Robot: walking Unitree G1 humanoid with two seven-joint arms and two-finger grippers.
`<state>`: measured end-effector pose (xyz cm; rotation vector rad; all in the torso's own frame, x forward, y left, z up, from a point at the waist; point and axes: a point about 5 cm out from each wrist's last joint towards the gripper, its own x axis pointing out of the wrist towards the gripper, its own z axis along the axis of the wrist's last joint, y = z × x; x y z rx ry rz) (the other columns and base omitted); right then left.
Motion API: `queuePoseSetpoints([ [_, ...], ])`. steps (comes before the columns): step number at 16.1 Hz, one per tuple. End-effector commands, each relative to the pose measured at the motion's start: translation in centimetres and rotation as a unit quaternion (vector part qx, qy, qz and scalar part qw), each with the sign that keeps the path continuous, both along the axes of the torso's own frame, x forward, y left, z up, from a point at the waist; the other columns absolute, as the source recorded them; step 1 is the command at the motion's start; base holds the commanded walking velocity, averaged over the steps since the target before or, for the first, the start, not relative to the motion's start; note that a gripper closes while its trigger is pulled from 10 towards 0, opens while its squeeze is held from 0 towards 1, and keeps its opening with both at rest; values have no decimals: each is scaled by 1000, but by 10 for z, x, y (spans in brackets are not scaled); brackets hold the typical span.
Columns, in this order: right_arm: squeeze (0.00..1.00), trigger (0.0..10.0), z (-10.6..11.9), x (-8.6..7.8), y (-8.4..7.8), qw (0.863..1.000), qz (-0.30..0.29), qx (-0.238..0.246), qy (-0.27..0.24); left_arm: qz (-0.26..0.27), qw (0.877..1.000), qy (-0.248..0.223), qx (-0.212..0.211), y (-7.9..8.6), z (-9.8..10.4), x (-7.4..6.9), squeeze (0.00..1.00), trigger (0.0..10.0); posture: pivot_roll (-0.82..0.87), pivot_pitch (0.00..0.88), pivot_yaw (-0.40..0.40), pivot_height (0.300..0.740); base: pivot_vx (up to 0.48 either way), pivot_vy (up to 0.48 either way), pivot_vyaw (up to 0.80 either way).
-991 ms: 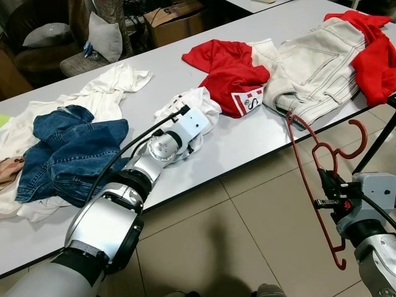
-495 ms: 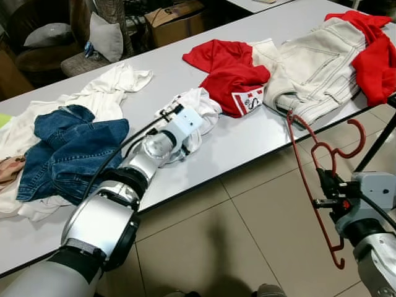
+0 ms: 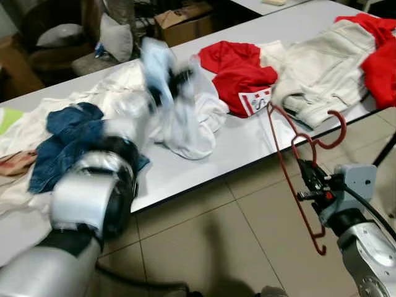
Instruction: Hang hanger
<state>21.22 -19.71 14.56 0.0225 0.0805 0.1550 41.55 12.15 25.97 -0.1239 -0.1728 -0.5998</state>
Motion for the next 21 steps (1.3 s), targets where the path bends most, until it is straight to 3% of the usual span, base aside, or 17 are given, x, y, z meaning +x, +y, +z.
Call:
queuePoseSetpoints([
  [1, 0, 10000, 4, 2, 8, 999, 24, 19, -16, -5, 998, -33, -48, 11, 30, 0, 0, 0, -236, 0, 217, 740, 0, 0, 0],
  [2, 0, 10000, 10, 3, 13, 998, 48, 39, -35, -24, 991, -44, -120, 18, 55, -1, 0, 0, -230, 0, 224, 740, 0, 0, 0],
  [3, 0, 10000, 15, 2, 18, 995, 72, 51, -50, -32, 988, -49, -141, 24, 65, -2, 0, 0, -226, 0, 229, 740, 0, 0, 0],
  [4, 0, 10000, 16, 2, 20, 994, 81, 53, -55, -33, 989, -49, -139, 25, 65, -2, 0, 0, -226, 0, 229, 740, 0, 0, 0],
  [6, 0, 10000, 20, 1, 30, 989, 110, 68, -70, -36, 995, -33, -81, 24, 45, -3, 0, 0, -220, 0, 237, 740, 0, 0, 0],
  [9, 0, 10000, 18, -7, 48, 977, 195, 65, -54, -41, 996, -31, -72, 23, 42, -5, 0, 0, -213, 0, 236, 740, 0, 0, 0],
  [11, 0, 10000, 15, -9, 52, 973, 218, 64, -39, -48, 996, -31, -70, 21, 44, -6, 0, 0, -211, 0, 235, 740, 0, 0, 0],
  [13, 0, 10000, 3, -16, 58, 961, 273, 35, 14, -55, 995, -38, -74, 19, 48, -9, 0, 0, -204, 0, 230, 740, 0, 0, 0],
  [14, 0, 10000, -5, -17, 57, 960, 277, 17, 42, -53, 994, -44, -81, 20, 52, -10, 0, 0, -200, 0, 225, 740, 0, 0, 0],
  [16, 0, 10000, -11, -10, 49, 967, 247, 6, 59, -37, 994, -47, -86, 27, 53, -14, 0, 0, -191, 0, 215, 740, 0, 0, 0],
  [19, 0, 10000, -15, -12, 47, 964, 252, 1, 81, 3, 994, -40, -101, 41, 48, -15, 0, 0, -185, 0, 202, 740, 0, 0, 0],
  [21, 0, 10000, -15, -7, 43, 970, 228, -2, 83, 6, 995, -34, -99, 44, 44, -18, 0, 0, -185, 0, 202, 740, 0, 0, 0],
])
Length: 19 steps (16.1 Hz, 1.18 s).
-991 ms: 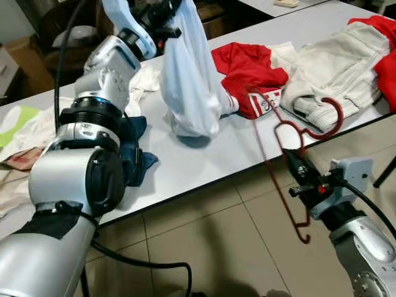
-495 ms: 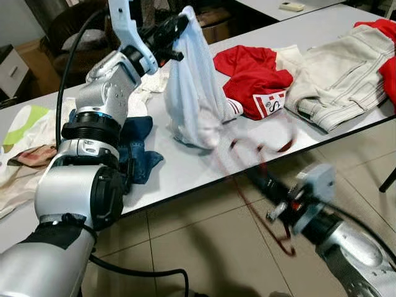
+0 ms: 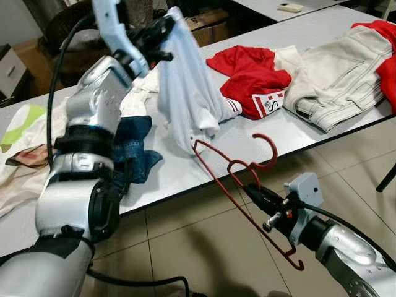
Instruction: Hang hanger
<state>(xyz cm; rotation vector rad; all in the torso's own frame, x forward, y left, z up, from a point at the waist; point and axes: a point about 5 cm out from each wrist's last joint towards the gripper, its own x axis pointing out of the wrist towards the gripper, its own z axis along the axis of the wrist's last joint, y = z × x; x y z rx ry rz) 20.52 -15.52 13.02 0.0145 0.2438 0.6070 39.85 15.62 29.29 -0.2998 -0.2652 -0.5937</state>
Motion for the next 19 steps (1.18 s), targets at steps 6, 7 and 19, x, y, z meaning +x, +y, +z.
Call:
queuePoseSetpoints([
  [6, 0, 10000, 29, 40, -14, 992, -74, 71, -73, 72, 997, 30, -4, 26, -14, -9, 0, 0, -195, 0, 200, 740, 0, 0, 0],
  [7, 0, 10000, 33, 47, -13, 992, -67, 71, -84, 85, 996, 33, -4, 29, -15, -9, 0, 0, -189, 0, 194, 740, 0, 0, 0],
  [19, 0, 10000, 68, 49, -26, 986, 25, 138, -95, 242, 966, 94, 9, 82, -33, -19, 0, 0, -149, 0, 150, 740, 0, 0, 0],
])
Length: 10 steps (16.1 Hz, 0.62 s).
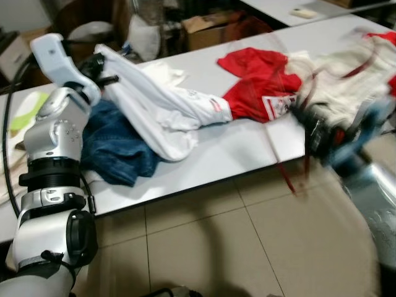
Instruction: Hang hanger
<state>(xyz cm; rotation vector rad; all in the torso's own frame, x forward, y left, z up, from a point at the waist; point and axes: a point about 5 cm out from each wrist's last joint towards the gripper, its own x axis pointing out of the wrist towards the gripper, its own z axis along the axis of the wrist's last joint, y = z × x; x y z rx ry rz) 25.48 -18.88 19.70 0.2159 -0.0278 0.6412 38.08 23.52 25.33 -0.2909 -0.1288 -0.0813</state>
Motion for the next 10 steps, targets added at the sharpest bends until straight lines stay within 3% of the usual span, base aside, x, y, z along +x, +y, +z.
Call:
queuePoseSetpoints([
  [1, 0, 10000, -1, -2, 9, 1000, 29, -9, 6, 0, 1000, -7, 16, 2, 6, -2, 0, 0, -149, 0, 150, 740, 0, 0, 0],
  [3, 0, 10000, -24, -28, 23, 990, 117, -33, 67, -32, 999, -6, 25, -15, 3, -2, 0, 0, -146, 0, 154, 740, 0, 0, 0],
  [4, 0, 10000, -34, -33, 26, 985, 130, -50, 97, -41, 999, -6, 26, -19, 2, -2, 0, 0, -146, 0, 154, 740, 0, 0, 0],
  [7, 0, 10000, -54, -19, 28, 985, 89, -51, 137, -105, 994, -14, 39, -37, 8, -6, 0, 0, -149, 0, 168, 740, 0, 0, 0],
  [10, 0, 10000, -59, -8, 27, 984, 67, -63, 150, -117, 992, -25, 37, -41, 16, -8, 0, 0, -144, 0, 161, 740, 0, 0, 0],
])
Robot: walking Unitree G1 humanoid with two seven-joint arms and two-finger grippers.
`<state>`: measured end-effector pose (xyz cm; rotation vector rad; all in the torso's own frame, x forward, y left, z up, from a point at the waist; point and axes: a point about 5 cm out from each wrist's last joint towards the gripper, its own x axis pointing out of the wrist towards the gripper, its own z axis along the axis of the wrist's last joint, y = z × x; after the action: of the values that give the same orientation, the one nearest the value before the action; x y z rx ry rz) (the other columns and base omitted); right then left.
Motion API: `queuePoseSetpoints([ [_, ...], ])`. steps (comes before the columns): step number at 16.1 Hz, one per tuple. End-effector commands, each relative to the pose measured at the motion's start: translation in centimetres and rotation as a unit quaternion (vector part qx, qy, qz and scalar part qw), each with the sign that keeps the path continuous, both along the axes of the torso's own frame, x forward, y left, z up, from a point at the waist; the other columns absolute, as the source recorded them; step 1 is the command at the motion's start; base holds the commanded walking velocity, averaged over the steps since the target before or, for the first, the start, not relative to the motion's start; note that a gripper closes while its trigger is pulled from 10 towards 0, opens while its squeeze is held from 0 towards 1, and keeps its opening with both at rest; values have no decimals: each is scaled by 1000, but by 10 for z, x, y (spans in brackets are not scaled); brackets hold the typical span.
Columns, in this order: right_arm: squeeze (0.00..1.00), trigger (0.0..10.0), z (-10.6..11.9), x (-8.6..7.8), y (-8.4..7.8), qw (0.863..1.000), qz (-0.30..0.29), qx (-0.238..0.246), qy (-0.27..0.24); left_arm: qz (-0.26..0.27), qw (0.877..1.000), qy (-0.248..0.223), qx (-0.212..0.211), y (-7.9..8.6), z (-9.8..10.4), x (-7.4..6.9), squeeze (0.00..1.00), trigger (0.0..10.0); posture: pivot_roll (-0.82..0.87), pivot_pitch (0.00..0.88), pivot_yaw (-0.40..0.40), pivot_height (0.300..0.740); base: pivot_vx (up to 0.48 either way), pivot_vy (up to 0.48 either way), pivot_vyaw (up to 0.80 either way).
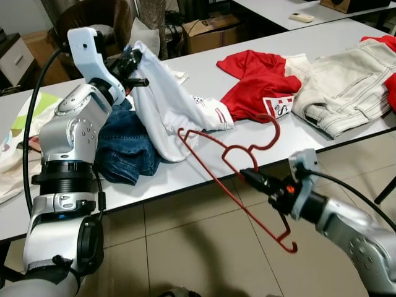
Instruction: Hang hanger
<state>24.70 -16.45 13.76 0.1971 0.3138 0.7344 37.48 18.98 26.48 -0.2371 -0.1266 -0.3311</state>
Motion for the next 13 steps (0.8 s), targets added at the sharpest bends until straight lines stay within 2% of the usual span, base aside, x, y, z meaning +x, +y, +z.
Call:
queuePoseSetpoints([
  [1, 0, 10000, -2, 5, 0, 1000, -8, -8, 8, -3, 1000, -14, -3, 4, 10, -4, 0, 0, -140, 0, 154, 740, 0, 0, 0],
  [4, 0, 10000, -7, 10, 0, 1000, 9, 0, 20, -24, 999, -31, -20, -2, 27, -8, 0, 0, -131, 0, 143, 740, 0, 0, 0],
  [10, 0, 10000, -5, 13, 7, 999, 40, 23, 20, -69, 997, -33, -21, -26, 32, -13, 0, 0, -121, 0, 138, 740, 0, 0, 0],
  [13, 0, 10000, -5, 15, 7, 998, 45, 28, 25, -89, 995, -41, -21, -35, 41, -15, 0, 0, -116, 0, 137, 740, 0, 0, 0],
])
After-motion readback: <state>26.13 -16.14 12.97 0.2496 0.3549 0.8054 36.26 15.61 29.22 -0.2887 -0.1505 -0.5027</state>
